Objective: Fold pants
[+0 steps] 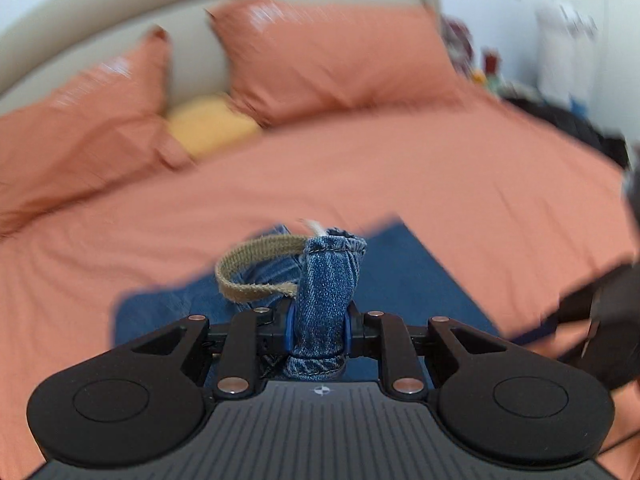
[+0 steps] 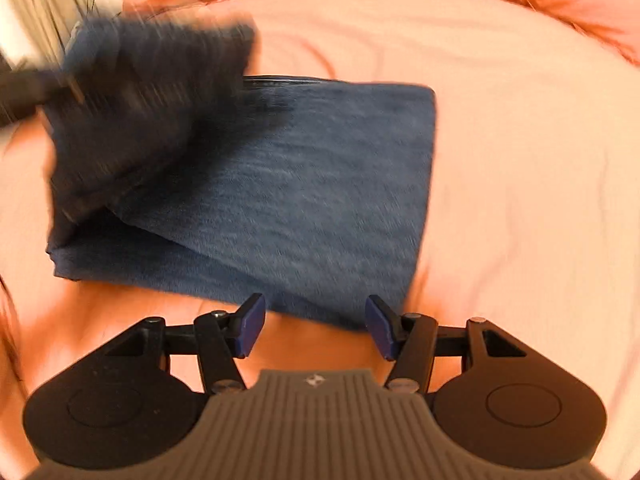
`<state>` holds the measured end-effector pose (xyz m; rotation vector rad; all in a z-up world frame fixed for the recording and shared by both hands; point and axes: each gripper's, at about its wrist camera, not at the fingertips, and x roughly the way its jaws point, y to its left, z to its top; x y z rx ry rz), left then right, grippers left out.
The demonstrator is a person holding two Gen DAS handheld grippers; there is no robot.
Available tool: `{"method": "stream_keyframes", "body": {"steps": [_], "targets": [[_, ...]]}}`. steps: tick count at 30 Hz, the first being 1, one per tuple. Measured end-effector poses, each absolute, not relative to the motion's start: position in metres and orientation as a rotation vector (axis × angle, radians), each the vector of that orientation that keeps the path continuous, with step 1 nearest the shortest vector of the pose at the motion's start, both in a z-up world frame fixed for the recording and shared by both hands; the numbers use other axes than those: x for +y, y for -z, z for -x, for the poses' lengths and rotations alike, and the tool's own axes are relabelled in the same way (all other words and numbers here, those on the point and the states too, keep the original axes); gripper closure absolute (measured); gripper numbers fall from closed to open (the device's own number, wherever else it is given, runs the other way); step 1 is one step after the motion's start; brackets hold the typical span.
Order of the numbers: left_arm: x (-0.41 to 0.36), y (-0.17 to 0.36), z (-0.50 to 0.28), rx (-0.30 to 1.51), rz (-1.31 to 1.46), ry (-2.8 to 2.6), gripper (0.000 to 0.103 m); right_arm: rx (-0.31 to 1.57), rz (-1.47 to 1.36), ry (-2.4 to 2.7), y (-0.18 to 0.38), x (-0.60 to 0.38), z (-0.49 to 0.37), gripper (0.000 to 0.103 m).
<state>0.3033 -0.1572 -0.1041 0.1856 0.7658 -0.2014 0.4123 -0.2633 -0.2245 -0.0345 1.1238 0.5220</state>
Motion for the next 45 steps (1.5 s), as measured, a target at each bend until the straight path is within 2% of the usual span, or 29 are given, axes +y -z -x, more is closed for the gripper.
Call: {"method": "stream_keyframes", "body": {"steps": [3,6,11,13,17,21,26,28,35,37,39,41,42,44,45], "targets": [[-0.165,0.127,-0.299,0.846,-0.177,0.234,0.077,1.121,-0.002,-0.533,0.230,-0.275,-0.402,0.050],[-0.158,0.135,-0.304,0.930,-0.083,0.285,0.070,1.116,0.006,-0.553,0.232,-0.278,-0.390,0.050],[-0.141,0.126,-0.312,1.017,0.098,0.435,0.043,1.097,0.008,-0.562,0.224,-0.279,-0.378,0.050],[-0.130,0.117,-0.308,1.037,0.155,0.489,0.043,1.080,0.016,-0.571,0.216,-0.278,-0.374,0.050],[-0.100,0.099,-0.297,1.007,0.090,0.472,0.043,1.034,0.030,-0.589,0.191,-0.269,-0.369,0.051],[-0.059,0.092,-0.292,0.973,0.001,0.382,0.043,0.988,0.002,-0.643,0.169,-0.253,-0.373,0.060],[-0.004,0.089,-0.298,0.959,0.044,0.272,0.043,0.965,-0.071,-0.652,0.156,-0.223,-0.409,0.058],[0.016,0.090,-0.302,0.959,0.065,0.226,0.043,0.980,-0.122,-0.637,0.158,-0.210,-0.432,0.054],[0.063,0.102,-0.319,0.969,0.132,0.161,0.043,1.102,-0.245,-0.542,0.197,-0.175,-0.500,0.054],[0.072,0.109,-0.321,0.973,0.153,0.160,0.043,1.146,-0.283,-0.527,0.212,-0.171,-0.512,0.049],[0.079,0.114,-0.322,0.979,0.169,0.160,0.043,1.179,-0.330,-0.524,0.224,-0.170,-0.518,0.048],[0.085,0.120,-0.322,0.989,0.182,0.160,0.043,1.189,-0.383,-0.522,0.231,-0.170,-0.521,0.055],[0.087,0.123,-0.323,0.995,0.191,0.160,0.043,1.188,-0.398,-0.534,0.231,-0.169,-0.521,0.071],[0.089,0.128,-0.323,1.003,0.206,0.161,0.043,1.189,-0.387,-0.546,0.225,-0.162,-0.520,0.076],[0.089,0.128,-0.322,1.003,0.210,0.160,0.043,1.174,-0.345,-0.547,0.218,-0.157,-0.517,0.084]]}}
